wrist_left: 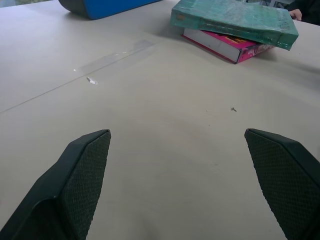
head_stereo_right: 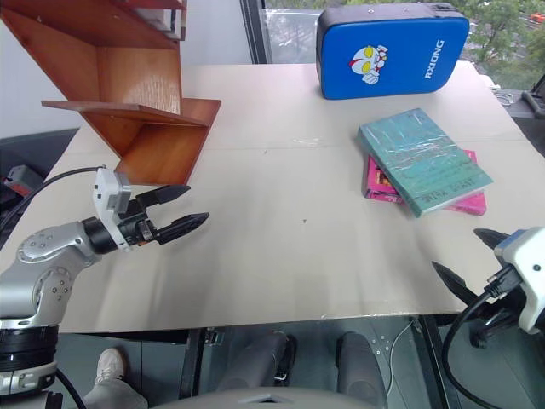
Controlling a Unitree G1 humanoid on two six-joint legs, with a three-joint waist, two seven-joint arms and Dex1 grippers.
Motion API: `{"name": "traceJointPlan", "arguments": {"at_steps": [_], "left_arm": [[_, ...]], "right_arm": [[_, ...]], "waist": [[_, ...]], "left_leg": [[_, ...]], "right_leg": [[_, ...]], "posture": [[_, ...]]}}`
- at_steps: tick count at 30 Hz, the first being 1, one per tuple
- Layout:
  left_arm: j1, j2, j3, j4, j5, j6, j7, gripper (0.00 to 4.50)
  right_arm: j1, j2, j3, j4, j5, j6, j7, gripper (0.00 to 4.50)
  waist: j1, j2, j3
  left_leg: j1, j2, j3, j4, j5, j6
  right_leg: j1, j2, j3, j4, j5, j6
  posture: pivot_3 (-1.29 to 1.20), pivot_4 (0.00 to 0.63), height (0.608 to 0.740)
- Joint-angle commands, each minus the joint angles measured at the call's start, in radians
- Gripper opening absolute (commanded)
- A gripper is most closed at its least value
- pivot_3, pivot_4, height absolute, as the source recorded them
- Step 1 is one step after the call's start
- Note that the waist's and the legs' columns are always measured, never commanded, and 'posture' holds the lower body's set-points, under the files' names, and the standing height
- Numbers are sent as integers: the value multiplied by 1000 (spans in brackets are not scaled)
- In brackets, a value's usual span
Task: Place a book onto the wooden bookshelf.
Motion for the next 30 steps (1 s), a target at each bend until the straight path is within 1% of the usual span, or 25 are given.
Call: {"name": "traceJointPlan", "arguments": {"at_steps": [1, 4, 11, 16, 23, 30], "left_arm": [[-35, 10, 7, -21, -28, 16, -1, 4500], [-96, -14, -20, -12, -58, 52, 0, 4500], [-164, -50, -75, 21, -44, 47, -4, 4500], [-182, -69, -105, 39, -32, 28, -13, 4500], [-228, -104, -132, 67, -19, 7, -15, 4500], [-247, -137, -146, 61, -14, 0, -16, 4500]], "right_arm": [[-7, -16, -25, -16, 7, 7, -15, 4445], [8, -19, 1, -33, -25, -4, -21, 4445], [15, 1, 36, -60, -54, -12, -52, 4445], [3, 14, 61, -67, -68, 3, -91, 4445], [-39, 15, 134, -62, -118, -22, -136, 4445], [-82, 25, 159, -55, -139, -30, -167, 4445]], "waist": [[0, 0, 0], [4, 0, 0], [-1, 0, 0], [0, 0, 0], [1, 0, 0], [0, 0, 0]], "left_leg": [[0, 0, 0, 0, 0, 0], [0, 0, -1, 0, 0, 0], [-1, 0, 0, 0, 0, 0], [-1, 0, 0, 0, 0, 0], [-1, 0, 0, 0, 0, 0], [-1, 0, 0, 0, 0, -1]], "right_leg": [[0, 0, 0, 0, 0, 0], [0, 0, -1, 0, 0, 0], [0, 0, 0, 0, 0, 0], [0, 0, 0, 0, 0, 0], [0, 0, 0, 0, 0, 0], [0, 0, 0, 0, 0, 0]], "posture": [[0, 150, 736], [0, 150, 736], [0, 150, 736], [0, 150, 736], [0, 150, 736], [0, 150, 736]]}}
